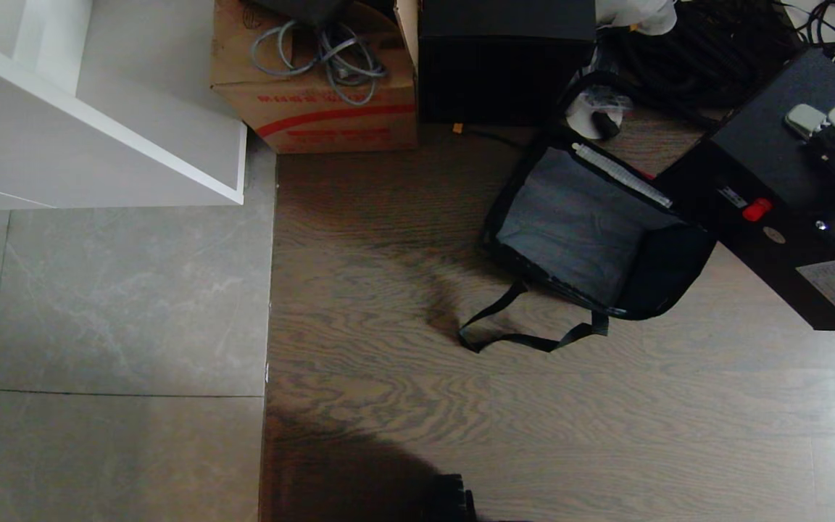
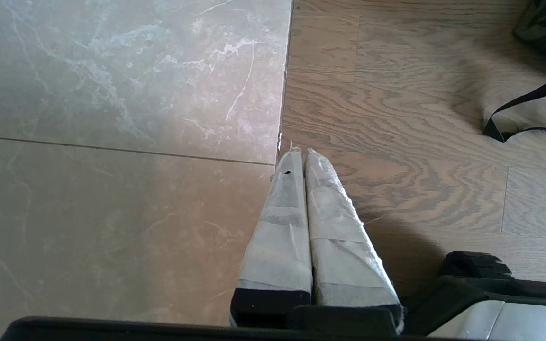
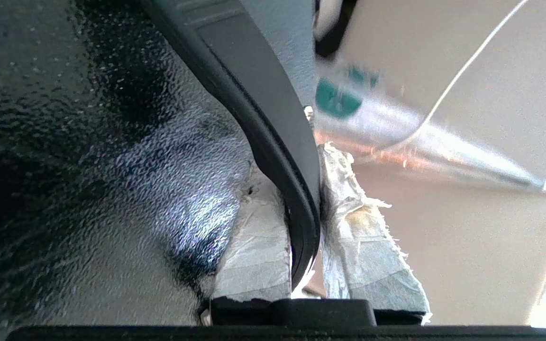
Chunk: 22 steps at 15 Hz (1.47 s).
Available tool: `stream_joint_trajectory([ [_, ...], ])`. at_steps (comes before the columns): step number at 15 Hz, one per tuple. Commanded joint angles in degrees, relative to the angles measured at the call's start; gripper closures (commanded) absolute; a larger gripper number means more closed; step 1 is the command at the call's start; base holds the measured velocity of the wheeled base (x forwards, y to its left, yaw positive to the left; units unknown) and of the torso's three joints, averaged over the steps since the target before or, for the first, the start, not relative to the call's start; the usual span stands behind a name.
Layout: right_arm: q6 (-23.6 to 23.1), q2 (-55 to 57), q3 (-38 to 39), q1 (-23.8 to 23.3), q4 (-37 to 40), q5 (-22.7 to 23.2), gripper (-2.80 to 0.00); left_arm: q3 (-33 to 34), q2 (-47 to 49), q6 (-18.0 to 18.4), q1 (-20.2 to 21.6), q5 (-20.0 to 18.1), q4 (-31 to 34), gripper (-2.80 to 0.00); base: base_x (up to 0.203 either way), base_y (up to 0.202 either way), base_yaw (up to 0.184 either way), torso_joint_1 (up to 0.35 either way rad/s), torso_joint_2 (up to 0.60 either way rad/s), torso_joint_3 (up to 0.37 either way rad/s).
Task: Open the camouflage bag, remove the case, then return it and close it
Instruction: Release the handle
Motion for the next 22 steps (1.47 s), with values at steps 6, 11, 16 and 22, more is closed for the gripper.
stream_joint_trajectory([
  [6, 3.6, 13.2, -6.6, -11.1, -0.2, -0.1, 0.0, 0.5, 0.0, -0.1, 0.0, 0.1, 0.0, 0.0, 0.0, 0.0, 0.0, 0.0, 0.0, 0.0],
  [11, 4.1, 15.9, -9.7, -12.8, 1.6, 0.0, 0.0, 0.5, 0.0, 0.0, 0.0, 0.0, 0.0, 0.0, 0.0, 0.0, 0.0, 0.0, 0.0, 0.0],
  [16, 5.4, 23.6, -14.4, -13.2, 0.9, -0.1, 0.0, 0.5, 0.0, 0.0, 0.0, 0.1, 0.0, 0.0, 0.0, 0.0, 0.0, 0.0, 0.0, 0.0],
  [22, 6.3, 29.0, -17.7, -11.4, 1.7, -0.1, 0.0, 0.5, 0.0, -0.1, 0.0, 0.1, 0.0, 0.0, 0.0, 0.0, 0.0, 0.0, 0.0, 0.0],
])
